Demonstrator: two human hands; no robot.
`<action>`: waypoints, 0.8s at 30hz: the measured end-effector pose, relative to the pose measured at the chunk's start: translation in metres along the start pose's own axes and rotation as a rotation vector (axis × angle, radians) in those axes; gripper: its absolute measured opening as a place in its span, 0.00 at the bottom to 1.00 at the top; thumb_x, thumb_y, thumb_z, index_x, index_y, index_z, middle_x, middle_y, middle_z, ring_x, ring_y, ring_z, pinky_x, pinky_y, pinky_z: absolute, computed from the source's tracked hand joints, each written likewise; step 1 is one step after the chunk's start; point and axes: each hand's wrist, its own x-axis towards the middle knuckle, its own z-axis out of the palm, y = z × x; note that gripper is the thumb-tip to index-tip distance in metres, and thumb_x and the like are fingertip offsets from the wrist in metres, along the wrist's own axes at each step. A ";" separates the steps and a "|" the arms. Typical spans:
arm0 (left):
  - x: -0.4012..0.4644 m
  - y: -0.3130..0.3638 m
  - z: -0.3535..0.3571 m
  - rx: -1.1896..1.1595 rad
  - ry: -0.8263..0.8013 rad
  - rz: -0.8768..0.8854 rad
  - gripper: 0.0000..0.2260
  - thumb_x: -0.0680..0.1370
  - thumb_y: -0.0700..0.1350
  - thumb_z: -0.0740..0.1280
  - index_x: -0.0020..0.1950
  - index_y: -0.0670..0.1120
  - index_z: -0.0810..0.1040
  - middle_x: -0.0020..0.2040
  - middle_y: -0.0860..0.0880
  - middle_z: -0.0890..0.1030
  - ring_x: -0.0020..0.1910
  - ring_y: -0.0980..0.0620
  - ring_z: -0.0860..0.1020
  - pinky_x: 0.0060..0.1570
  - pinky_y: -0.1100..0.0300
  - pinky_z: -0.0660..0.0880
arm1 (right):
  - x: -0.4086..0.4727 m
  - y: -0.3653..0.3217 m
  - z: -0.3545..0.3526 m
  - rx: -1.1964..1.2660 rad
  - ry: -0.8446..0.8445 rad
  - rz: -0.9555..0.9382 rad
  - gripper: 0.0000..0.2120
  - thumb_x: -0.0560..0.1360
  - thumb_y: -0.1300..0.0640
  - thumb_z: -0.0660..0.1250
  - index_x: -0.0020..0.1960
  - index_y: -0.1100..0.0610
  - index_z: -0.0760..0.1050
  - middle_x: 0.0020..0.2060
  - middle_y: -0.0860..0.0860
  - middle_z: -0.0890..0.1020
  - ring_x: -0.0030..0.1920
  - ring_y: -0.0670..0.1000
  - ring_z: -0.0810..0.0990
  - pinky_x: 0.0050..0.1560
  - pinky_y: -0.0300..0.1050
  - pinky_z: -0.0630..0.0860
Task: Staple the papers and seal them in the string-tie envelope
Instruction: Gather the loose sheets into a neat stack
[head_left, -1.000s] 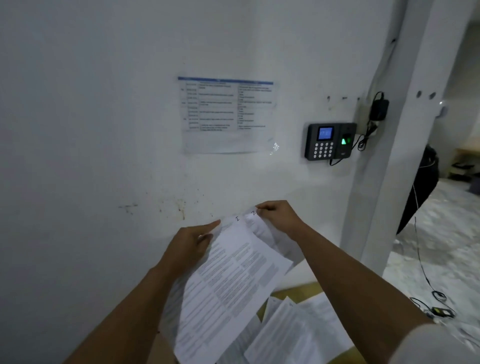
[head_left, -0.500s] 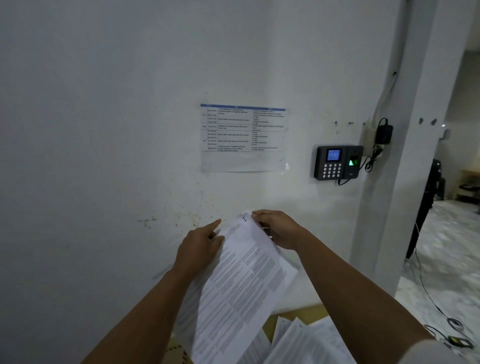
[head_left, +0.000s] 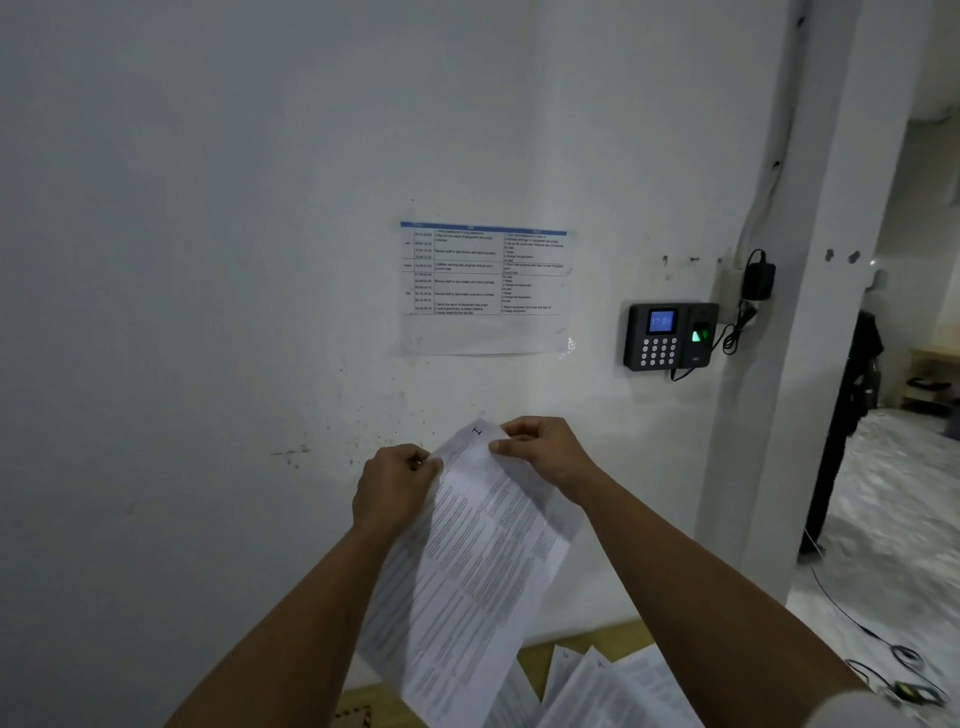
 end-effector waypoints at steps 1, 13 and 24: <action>0.000 0.002 0.000 0.001 0.008 0.002 0.07 0.78 0.53 0.70 0.44 0.52 0.84 0.38 0.57 0.84 0.39 0.56 0.82 0.48 0.50 0.83 | 0.001 0.000 -0.001 -0.002 0.022 -0.015 0.10 0.71 0.59 0.79 0.51 0.60 0.85 0.43 0.55 0.88 0.43 0.53 0.87 0.42 0.41 0.82; -0.008 0.005 -0.004 0.172 0.167 0.236 0.13 0.78 0.58 0.70 0.51 0.50 0.85 0.48 0.52 0.78 0.47 0.53 0.76 0.46 0.54 0.78 | -0.001 -0.012 -0.009 -0.023 0.078 -0.042 0.12 0.73 0.59 0.78 0.56 0.55 0.84 0.44 0.53 0.88 0.42 0.49 0.87 0.43 0.39 0.81; -0.011 -0.001 0.003 0.021 -0.048 0.319 0.18 0.83 0.49 0.65 0.73 0.55 0.74 0.57 0.49 0.85 0.49 0.52 0.83 0.52 0.54 0.82 | -0.005 -0.002 -0.014 -0.006 0.093 -0.073 0.13 0.73 0.60 0.77 0.57 0.54 0.84 0.42 0.54 0.88 0.46 0.52 0.88 0.53 0.42 0.82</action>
